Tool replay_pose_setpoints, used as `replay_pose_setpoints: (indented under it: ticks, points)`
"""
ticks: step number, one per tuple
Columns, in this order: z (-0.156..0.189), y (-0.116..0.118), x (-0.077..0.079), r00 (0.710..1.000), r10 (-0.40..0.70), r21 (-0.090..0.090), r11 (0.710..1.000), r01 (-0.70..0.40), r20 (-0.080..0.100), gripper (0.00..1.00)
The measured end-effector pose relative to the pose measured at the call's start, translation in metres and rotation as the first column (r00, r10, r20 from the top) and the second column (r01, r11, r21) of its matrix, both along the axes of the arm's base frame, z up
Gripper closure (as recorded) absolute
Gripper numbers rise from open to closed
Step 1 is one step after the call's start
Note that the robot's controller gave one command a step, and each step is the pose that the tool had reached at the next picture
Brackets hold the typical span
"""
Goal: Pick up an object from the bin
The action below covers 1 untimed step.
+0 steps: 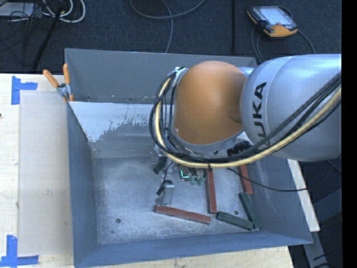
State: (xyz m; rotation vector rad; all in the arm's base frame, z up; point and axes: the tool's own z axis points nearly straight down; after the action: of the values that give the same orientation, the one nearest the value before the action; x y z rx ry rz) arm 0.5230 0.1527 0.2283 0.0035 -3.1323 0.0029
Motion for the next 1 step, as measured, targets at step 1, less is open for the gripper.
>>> replay_pose_setpoints:
  ticks: [1]
  points:
    - [0.0043, -0.0005, 0.0016, 1.0, -0.003, 0.002, 1.0, 0.003, 0.008, 0.0]
